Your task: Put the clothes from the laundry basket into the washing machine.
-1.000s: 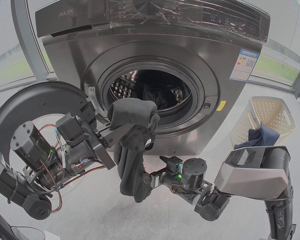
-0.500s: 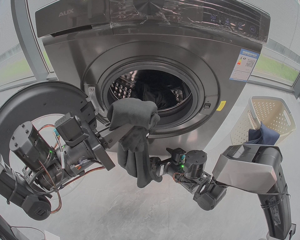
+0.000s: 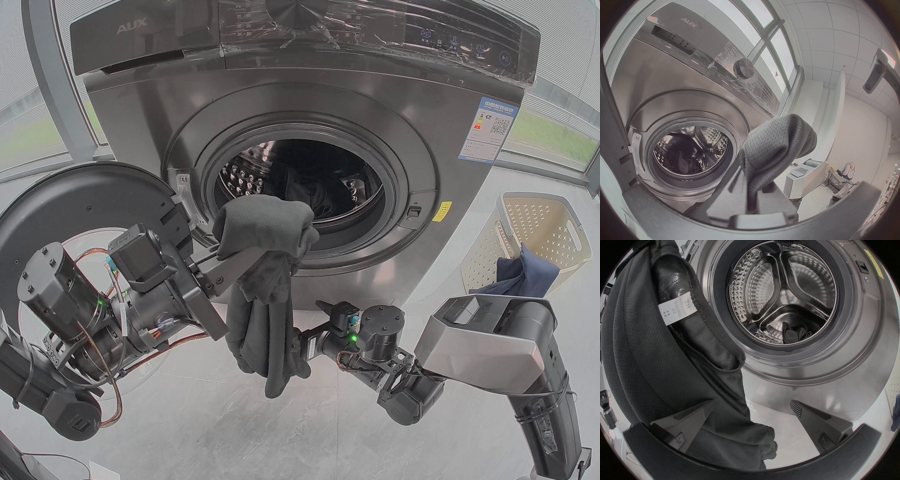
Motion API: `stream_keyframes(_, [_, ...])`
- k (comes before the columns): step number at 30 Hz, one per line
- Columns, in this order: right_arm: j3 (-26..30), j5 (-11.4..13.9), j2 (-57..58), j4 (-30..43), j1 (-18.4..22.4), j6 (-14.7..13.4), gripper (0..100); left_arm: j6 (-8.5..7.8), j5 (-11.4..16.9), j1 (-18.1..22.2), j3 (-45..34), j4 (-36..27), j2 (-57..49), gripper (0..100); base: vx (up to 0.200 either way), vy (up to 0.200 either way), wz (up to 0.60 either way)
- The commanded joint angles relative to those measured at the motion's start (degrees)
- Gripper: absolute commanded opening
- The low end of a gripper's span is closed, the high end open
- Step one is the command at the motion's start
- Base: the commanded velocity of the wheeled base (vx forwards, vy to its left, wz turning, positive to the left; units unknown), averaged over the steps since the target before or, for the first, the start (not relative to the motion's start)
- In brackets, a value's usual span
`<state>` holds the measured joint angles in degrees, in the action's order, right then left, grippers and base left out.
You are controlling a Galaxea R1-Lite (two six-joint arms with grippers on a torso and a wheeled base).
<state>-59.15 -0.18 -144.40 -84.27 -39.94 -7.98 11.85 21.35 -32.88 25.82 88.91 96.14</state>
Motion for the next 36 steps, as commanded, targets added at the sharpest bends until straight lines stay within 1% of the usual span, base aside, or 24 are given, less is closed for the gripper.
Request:
stream_keyframes(1, [0.2, 2.6, -0.1, -1.0, -0.3, 0.6, 100, 0.02, 0.0, 0.1, 0.0, 0.0, -0.1, 0, 0.000, 0.000, 0.00])
stream_keyframes(4, [0.2, 5.0, -0.1, -1.9, -0.3, 0.7, 100, 0.02, 0.0, 0.2, 0.0, 0.0, -0.1, 0, 0.000, 0.000, 0.00])
stream_keyframes(6, [0.1, 5.9, -0.1, -2.1, -0.4, 0.7, 100, 0.02, 0.0, 0.1, -0.1, 0.0, -0.1, 0, 0.000, 0.000, 0.00])
stream_keyframes(10, [0.1, 6.7, -0.5, -2.5, -0.8, 0.7, 100, 0.02, 0.0, 0.1, -0.2, 0.0, -0.1, 0, 0.000, 0.000, 0.00])
stream_keyframes(12, [0.3, 8.0, -0.9, -3.6, -0.8, 0.6, 100, 0.02, 0.0, 0.1, -0.2, 0.0, -0.1, 0, 0.000, 0.000, 0.00])
stream_keyframes(14, [0.9, 8.3, -1.0, -3.7, -0.8, 0.5, 100, 0.02, 0.0, 0.3, -0.2, 0.0, 0.0, 0, 0.000, 0.000, 0.00])
stream_keyframes(18, [5.3, 8.2, 0.0, -3.9, 0.2, 0.6, 100, 0.02, -0.1, 0.4, 0.3, 0.0, 0.0, 0, 0.000, 0.000, 0.00])
stream_keyframes(22, [8.0, 7.8, 1.4, -4.1, 1.1, 0.6, 100, 0.10, -0.1, 0.4, 0.5, 0.0, 0.2, 0, 0.000, 0.000, 0.00])
stream_keyframes(24, [8.1, 7.5, 1.5, -4.1, 1.1, 0.6, 100, 0.02, -0.1, 0.4, 0.5, 0.0, 0.2, 0, 0.000, 0.000, 0.00])
stream_keyframes(26, [7.6, 6.1, 1.4, -4.1, 0.2, 0.8, 100, 0.10, -0.1, 0.4, 0.8, 0.0, 0.1, 0, 0.000, 0.000, 0.00])
stream_keyframes(27, [7.4, 5.8, 1.3, -4.0, 0.0, 0.8, 100, 0.10, -0.1, 0.4, 0.8, 0.0, 0.1, 0, 0.000, 0.000, 0.00])
stream_keyframes(30, [6.2, 5.7, 0.7, -4.0, -0.8, 0.7, 100, 0.10, -0.1, 0.6, 0.7, 0.0, 0.1, 0, 0.000, 0.000, 0.00])
stream_keyframes(36, [4.0, 5.7, 0.5, -4.1, -0.8, 0.6, 100, 0.10, -0.1, 1.1, 0.8, 0.0, 0.0, 0, 0.000, 0.000, 0.00])
